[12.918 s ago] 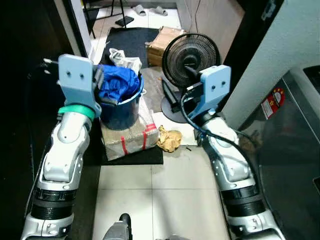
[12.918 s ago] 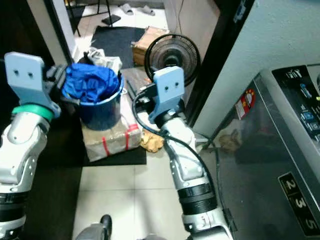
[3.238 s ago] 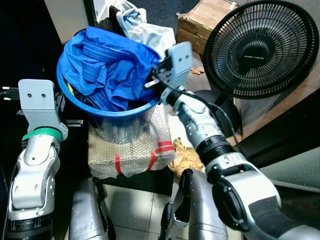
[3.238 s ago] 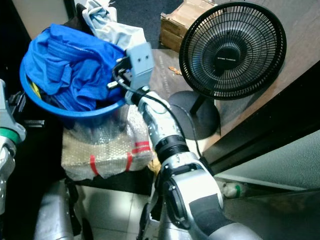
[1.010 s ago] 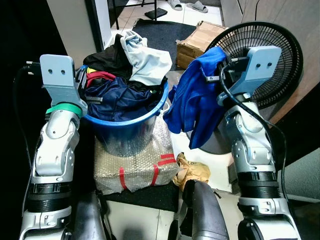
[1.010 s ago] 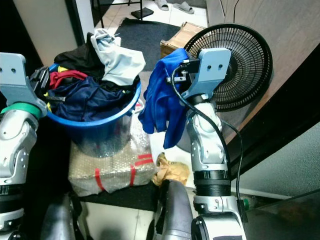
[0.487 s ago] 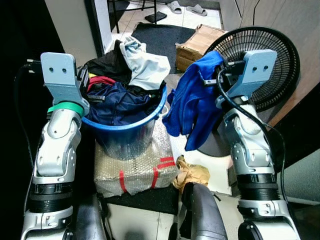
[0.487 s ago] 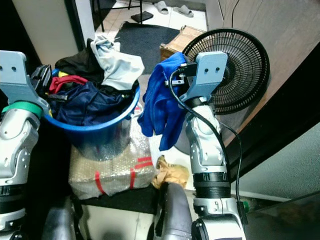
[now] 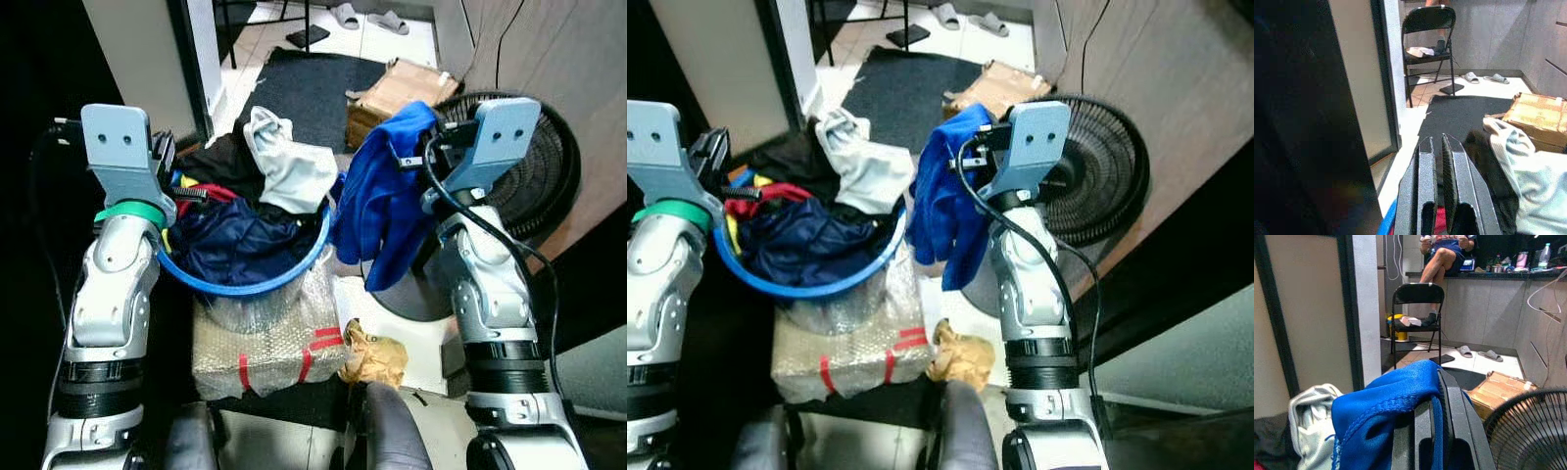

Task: Clothes washing

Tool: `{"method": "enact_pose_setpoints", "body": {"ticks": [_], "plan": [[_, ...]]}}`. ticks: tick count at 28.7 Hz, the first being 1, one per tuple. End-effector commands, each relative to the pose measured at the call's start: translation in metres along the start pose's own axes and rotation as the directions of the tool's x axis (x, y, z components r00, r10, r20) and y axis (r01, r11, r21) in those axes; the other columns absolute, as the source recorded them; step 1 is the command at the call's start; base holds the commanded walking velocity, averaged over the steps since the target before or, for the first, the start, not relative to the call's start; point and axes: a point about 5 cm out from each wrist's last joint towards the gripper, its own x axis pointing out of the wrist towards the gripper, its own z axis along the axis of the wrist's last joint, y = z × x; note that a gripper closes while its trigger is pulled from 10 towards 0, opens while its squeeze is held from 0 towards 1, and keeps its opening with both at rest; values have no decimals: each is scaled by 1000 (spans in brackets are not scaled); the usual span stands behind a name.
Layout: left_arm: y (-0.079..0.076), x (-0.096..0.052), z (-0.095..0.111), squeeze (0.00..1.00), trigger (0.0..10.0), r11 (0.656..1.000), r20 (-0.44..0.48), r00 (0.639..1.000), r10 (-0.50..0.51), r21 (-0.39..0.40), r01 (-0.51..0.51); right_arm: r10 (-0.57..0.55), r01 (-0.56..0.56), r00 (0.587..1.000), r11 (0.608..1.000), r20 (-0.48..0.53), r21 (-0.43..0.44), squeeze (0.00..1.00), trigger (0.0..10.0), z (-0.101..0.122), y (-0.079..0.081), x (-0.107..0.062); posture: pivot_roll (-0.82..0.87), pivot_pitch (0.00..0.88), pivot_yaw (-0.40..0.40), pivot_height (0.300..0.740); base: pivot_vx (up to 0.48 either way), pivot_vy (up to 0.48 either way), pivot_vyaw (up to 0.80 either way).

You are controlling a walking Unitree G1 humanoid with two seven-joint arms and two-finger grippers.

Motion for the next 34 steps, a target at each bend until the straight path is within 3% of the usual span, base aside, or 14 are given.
{"method": "enact_pose_setpoints", "body": {"ticks": [1, 25, 34], "plan": [[-1, -1, 0, 0, 10000, 1000, -2, 1000, -7, 3, 7, -5, 5, 1000, 1000, 8, -8, 0, 10000, 1, -2, -1, 49, 33, -27, 640, 0, 0, 0], [-1, 0, 1, 0, 10000, 1000, 3, 1000, -4, 2, 4, 5, -5, 1000, 1000, 8, -8, 0, 10000, 1, -1, 1, 49, 25, -32, 735, 0, 0, 0], [-1, 0, 1, 0, 10000, 1000, 2, 1000, -3, 2, 3, 4, -4, 1000, 1000, 7, -7, 0, 10000, 1, -1, 1, 49, 26, -31, 740, 0, 0, 0]]}}
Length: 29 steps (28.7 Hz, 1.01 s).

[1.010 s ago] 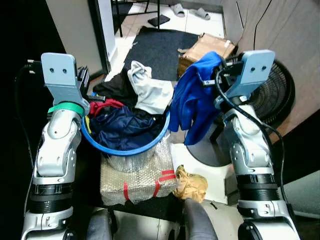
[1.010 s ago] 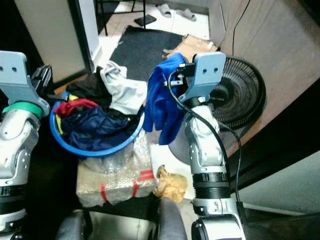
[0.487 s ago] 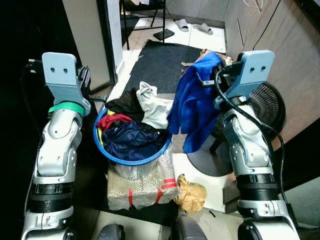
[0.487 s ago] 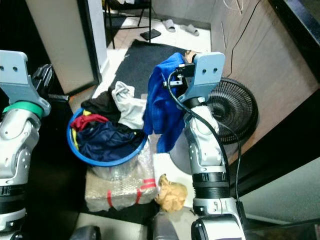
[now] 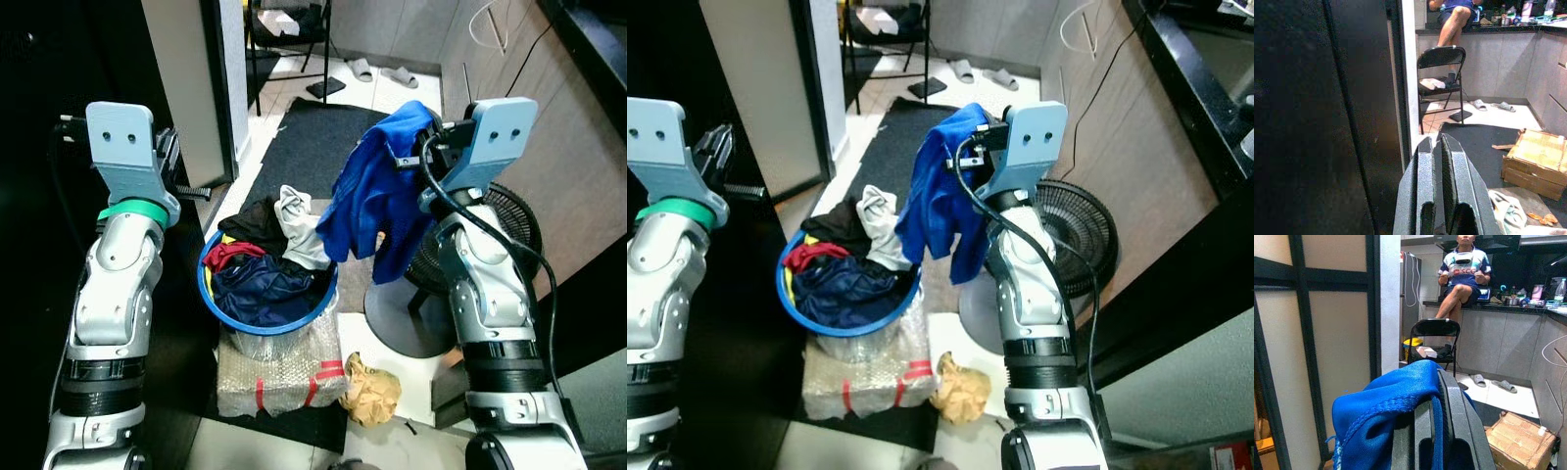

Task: Clothes washing

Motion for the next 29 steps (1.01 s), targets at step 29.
{"method": "enact_pose_setpoints", "body": {"ticks": [29], "plan": [[3, -29, -55, 0, 10000, 993, -193, 975, -112, 15, 118, -92, 59, 945, 992, -313, -115, 0, 10000, -87, -12, -56, 50, 31, -25, 740, 0, 0, 0]]}}
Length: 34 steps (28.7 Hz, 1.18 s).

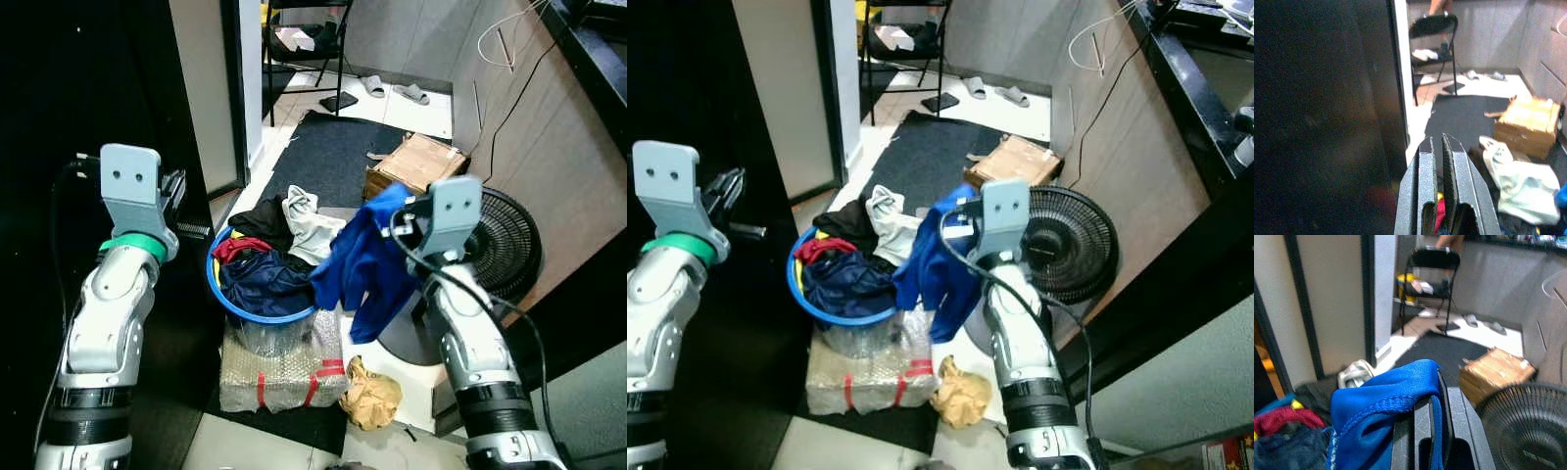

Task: Clothes washing

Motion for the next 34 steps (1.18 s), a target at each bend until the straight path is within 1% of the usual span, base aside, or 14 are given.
{"method": "enact_pose_setpoints", "body": {"ticks": [1, 5, 13, 16, 18, 19, 20, 22, 23, 24, 25, 27, 28, 34], "plan": [[-3, -3, -15, 0, 10000, 1000, -48, 999, -16, 6, 17, -29, 28, 999, 999, -26, -21, 0, 10000, -11, -5, -4, 48, 33, -24, 740, 0, 0, 0], [-7, -4, -21, 0, 10000, 1000, -63, 998, -22, -23, 20, -46, 43, 995, 998, -84, -39, 0, 10000, -26, -8, -9, 45, 36, -26, 740, 0, 0, 0], [-7, -3, -29, 0, 10000, 998, -85, 996, -11, -68, 5, -52, 45, 992, 997, -118, -59, 0, 10000, -38, -7, -11, 44, 36, -27, 740, 0, 0, 0], [-6, -8, -48, 0, 10000, 1000, -150, 988, -20, -20, 17, -44, 29, 986, 995, -163, -92, 0, 10000, -51, -7, -17, 32, 34, -12, 740, 0, 0, 0], [-6, -8, -48, 0, 10000, 1000, -150, 988, -20, -20, 17, -44, 29, 986, 995, -163, -92, 0, 10000, -51, -7, -17, 32, 34, -12, 740, 0, 0, 0], [-5, -12, -61, 0, 10000, 999, -187, 982, -24, 26, 29, -42, 20, 982, 993, -186, -117, 0, 10000, -59, -8, -21, 28, 33, -4, 740, 0, 0, 0], [-5, -12, -61, 0, 10000, 999, -187, 982, -24, 26, 29, -42, 20, 982, 993, -186, -117, 0, 10000, -59, -8, -21, 28, 33, -4, 740, 0, 0, 0], [-5, -21, -96, 0, 10000, 993, -286, 958, -11, 113, 45, -69, 31, 965, 988, -252, -152, 0, 10000, -79, -12, -34, 25, 37, 2, 740, 0, 0, 0], [-7, -24, -110, 0, 10000, 992, -319, 948, 3, 120, 38, -78, 36, 957, 988, -278, -153, 0, 10000, -87, -13, -39, 24, 38, 4, 740, 0, 0, 0], [-9, -26, -117, 0, 10000, 992, -337, 941, 11, 119, 31, -82, 39, 953, 988, -293, -151, 0, 10000, -91, -12, -42, 24, 38, 4, 740, 0, 0, 0], [-18, -28, -127, 0, 10000, 994, -355, 935, 0, 102, 39, -77, 35, 942, 991, -326, -131, 0, 10000, -98, -9, -46, 12, 37, 8, 740, 0, 0, 0], [-19, -29, -128, 0, 10000, 994, -357, 934, -5, 98, 43, -75, 35, 940, 991, -332, -127, 0, 10000, -100, -8, -47, 12, 37, 8, 740, 0, 0, 0], [-24, -32, -137, 0, 10000, 996, -389, 921, -13, 74, 45, -76, 35, 929, 992, -361, -119, 0, 10000, -107, -7, -51, 10, 37, 11, 740, 0, 0, 0], [-27, -35, -143, 0, 10000, 998, -401, 916, -17, 42, 37, -84, 46, 926, 993, -369, -108, 0, 10000, -110, -6, -54, 1, 42, 19, 740, 0, 0, 0]]}}
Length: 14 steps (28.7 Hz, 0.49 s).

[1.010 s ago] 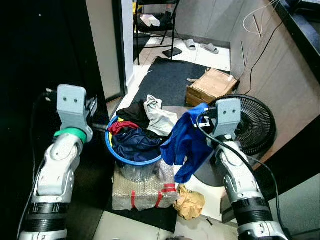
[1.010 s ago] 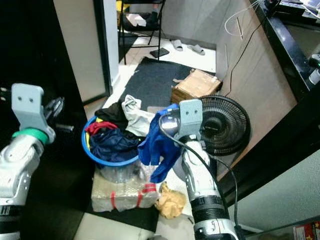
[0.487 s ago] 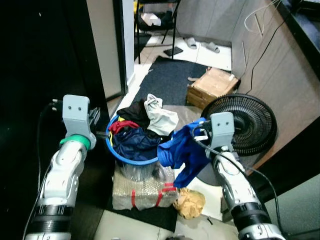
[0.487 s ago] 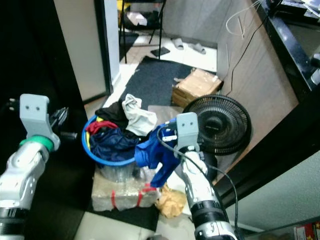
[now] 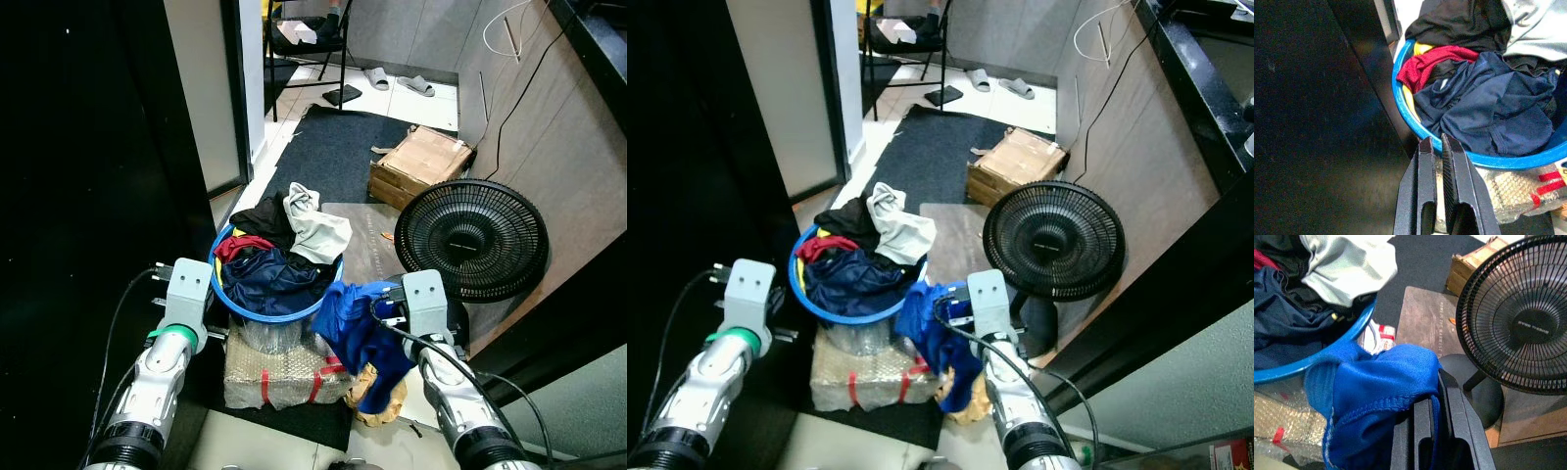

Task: Clothes washing

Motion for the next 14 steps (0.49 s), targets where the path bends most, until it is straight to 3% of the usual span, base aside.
{"method": "enact_pose_setpoints", "body": {"ticks": [1, 14], "plan": [[-1, 0, -2, 0, 10000, 999, 6, 1000, -10, -31, 10, -18, 18, 1000, 1000, 16, 15, 0, 10000, 0, -2, -1, 0, 44, 23, 740, 0, 0, 0], [6, 7, 9, 0, 10000, 997, 71, 997, 3, -73, 2, -52, 51, 998, 998, 47, 27, 0, 10000, 4, -9, 3, -48, 36, 50, 740, 0, 0, -39]]}}
